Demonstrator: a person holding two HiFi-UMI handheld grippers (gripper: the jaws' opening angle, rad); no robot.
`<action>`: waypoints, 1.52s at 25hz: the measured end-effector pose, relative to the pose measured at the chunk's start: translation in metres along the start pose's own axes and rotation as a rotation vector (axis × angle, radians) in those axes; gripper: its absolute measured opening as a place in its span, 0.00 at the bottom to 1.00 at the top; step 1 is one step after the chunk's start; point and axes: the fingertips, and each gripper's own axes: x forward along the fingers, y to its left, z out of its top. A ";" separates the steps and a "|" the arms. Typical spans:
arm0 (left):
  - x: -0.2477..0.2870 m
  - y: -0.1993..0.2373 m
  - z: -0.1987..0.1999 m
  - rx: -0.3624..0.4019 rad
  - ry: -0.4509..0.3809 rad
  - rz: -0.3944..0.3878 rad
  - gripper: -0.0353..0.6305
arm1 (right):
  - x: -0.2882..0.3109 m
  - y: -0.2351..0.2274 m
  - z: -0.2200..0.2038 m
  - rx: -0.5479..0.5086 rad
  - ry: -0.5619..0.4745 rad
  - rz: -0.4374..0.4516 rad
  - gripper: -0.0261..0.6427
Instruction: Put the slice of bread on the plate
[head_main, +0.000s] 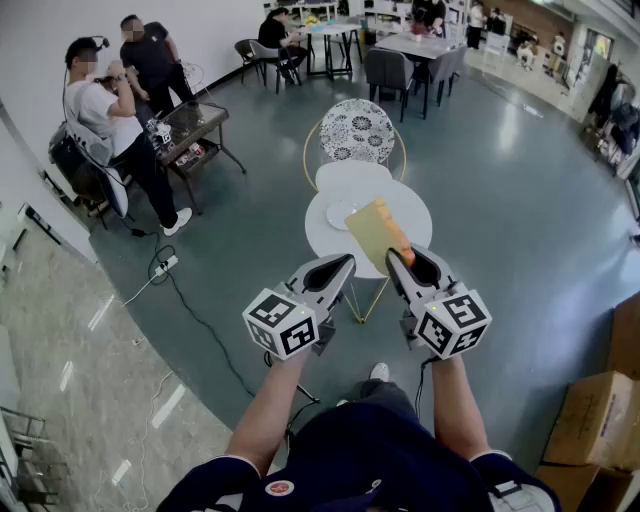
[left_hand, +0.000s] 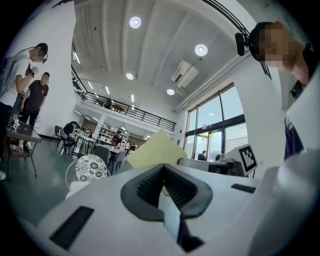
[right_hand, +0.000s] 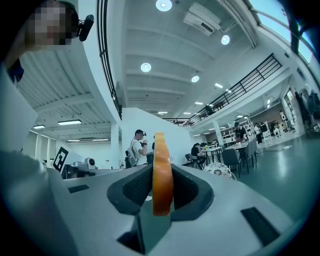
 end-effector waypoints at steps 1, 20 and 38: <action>-0.002 -0.001 -0.001 -0.001 -0.001 0.001 0.06 | -0.001 0.002 -0.001 -0.001 0.000 0.001 0.19; 0.031 0.009 -0.013 -0.004 0.019 0.016 0.06 | 0.006 -0.035 -0.006 0.010 0.012 0.012 0.19; 0.117 0.058 -0.016 0.005 0.043 0.066 0.06 | 0.053 -0.118 0.001 0.022 0.011 0.087 0.19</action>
